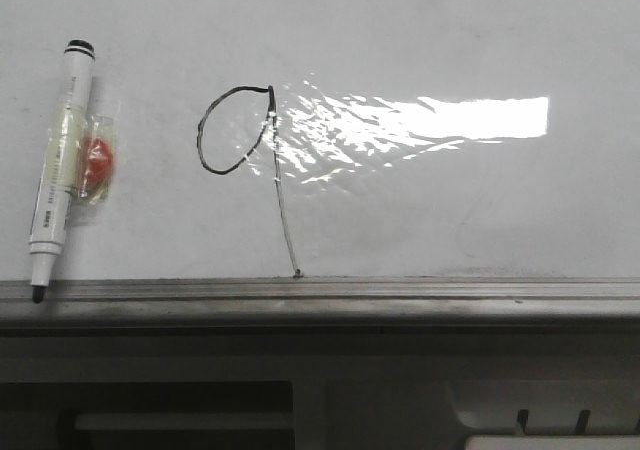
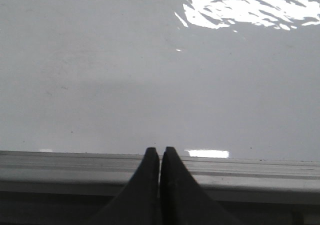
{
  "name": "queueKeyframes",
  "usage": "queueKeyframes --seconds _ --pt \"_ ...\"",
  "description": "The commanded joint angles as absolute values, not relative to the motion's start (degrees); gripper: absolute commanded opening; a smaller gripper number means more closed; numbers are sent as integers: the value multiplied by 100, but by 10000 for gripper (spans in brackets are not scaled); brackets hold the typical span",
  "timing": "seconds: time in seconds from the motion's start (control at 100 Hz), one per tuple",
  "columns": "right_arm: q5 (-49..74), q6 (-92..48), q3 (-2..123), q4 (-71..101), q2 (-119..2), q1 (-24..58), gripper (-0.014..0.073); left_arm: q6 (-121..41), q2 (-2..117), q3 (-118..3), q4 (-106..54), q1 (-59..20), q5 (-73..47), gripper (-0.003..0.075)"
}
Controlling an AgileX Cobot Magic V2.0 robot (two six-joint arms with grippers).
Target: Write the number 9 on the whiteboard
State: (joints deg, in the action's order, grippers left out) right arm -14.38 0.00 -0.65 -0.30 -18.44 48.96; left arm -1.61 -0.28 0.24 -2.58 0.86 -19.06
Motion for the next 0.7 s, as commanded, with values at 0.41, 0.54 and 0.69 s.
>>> queueKeyframes --seconds 0.41,0.54,0.69 --pt "-1821 -43 -200 -69 -1729 2977 -69 -173 -178 266 -311 63 -1608 -20" --pt "-1400 0 -211 -93 -1152 1720 -69 -173 -178 266 -311 63 -1608 -20" --pt "-442 0 -209 -105 -185 624 -69 -173 -178 266 -311 63 -1608 -20"
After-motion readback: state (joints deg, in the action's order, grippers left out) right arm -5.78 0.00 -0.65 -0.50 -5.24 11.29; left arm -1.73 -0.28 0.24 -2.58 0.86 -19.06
